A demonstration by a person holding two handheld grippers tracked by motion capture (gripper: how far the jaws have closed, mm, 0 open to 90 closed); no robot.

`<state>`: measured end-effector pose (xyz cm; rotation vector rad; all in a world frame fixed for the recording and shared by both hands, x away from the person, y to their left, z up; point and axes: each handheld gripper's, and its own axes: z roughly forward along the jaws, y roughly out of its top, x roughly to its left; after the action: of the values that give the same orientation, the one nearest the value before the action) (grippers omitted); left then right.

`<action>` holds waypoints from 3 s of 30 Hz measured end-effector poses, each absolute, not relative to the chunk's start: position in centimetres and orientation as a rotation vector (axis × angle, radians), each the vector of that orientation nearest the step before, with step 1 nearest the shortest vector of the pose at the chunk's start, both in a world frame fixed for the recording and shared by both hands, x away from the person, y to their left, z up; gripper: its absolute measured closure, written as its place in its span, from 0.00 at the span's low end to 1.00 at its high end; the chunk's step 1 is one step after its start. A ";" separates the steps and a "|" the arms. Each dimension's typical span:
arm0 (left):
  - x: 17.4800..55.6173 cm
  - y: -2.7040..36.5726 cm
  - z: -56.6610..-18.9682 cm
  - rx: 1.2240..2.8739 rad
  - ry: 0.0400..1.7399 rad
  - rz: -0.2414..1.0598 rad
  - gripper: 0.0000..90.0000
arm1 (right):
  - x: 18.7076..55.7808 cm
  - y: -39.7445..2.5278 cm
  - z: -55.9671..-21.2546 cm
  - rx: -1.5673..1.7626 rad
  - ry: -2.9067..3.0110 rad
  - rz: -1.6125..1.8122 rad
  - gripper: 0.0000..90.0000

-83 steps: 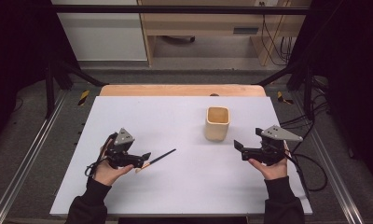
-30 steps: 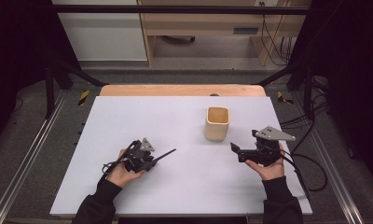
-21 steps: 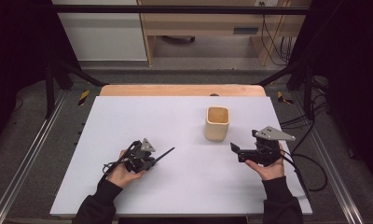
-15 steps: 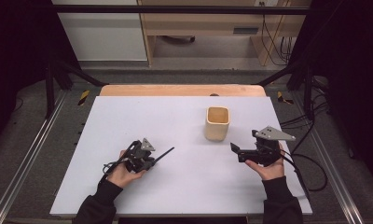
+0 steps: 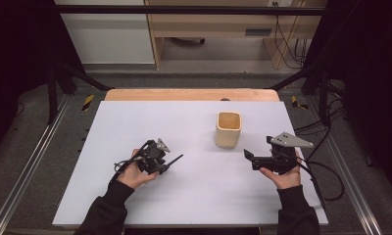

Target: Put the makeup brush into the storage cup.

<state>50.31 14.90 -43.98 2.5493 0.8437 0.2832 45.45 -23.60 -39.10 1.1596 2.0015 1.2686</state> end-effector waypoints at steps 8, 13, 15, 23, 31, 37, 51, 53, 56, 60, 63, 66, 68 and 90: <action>50.9 14.2 -44.9 2.611 0.841 0.274 0.81 | 45.5 -23.6 -39.1 1.165 2.006 1.270 0.06; 50.9 14.2 -45.0 2.602 0.858 0.269 0.84 | 45.5 -23.7 -39.1 1.164 2.007 1.268 0.05; 50.8 14.2 -45.1 2.591 0.867 0.258 0.86 | 45.5 -23.7 -39.1 1.165 2.006 1.268 0.05; 50.7 14.1 -45.1 2.578 0.904 0.252 0.91 | 45.5 -23.7 -39.1 1.168 2.008 1.268 0.05; 50.7 13.9 -45.1 2.579 0.931 0.252 0.92 | 45.5 -23.7 -39.1 1.169 2.008 1.266 0.05; 50.7 13.8 -45.0 2.588 0.940 0.255 0.92 | 45.5 -23.7 -39.1 1.169 2.008 1.267 0.05; 49.7 14.4 -43.0 2.501 0.906 0.293 0.92 | 45.5 -23.6 -39.2 1.161 2.019 1.264 0.06; 49.5 14.7 -42.8 2.485 0.898 0.287 0.92 | 45.5 -23.6 -39.2 1.159 2.021 1.262 0.06; 49.1 15.2 -42.6 2.461 0.886 0.288 0.92 | 45.5 -23.6 -39.2 1.160 2.024 1.263 0.06; 48.6 15.7 -42.4 2.420 0.876 0.284 0.92 | 45.5 -23.5 -39.3 1.158 2.030 1.262 0.06; 48.3 16.0 -42.2 2.390 0.870 0.290 0.92 | 45.5 -23.4 -39.3 1.154 2.034 1.260 0.06; 48.1 16.1 -42.0 2.371 0.863 0.288 0.92 | 45.4 -23.3 -39.4 1.152 2.034 1.260 0.06; 47.8 16.2 -41.8 2.358 0.851 0.278 0.92 | 45.4 -23.3 -39.5 1.142 2.042 1.262 0.06; 47.1 15.5 -40.9 2.401 0.670 0.215 0.92 | 45.2 -21.1 -39.8 0.969 2.203 1.201 0.10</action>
<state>47.07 15.54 -40.91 2.4009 0.6703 0.2148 45.21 -21.10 -39.82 0.9691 2.2030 1.2012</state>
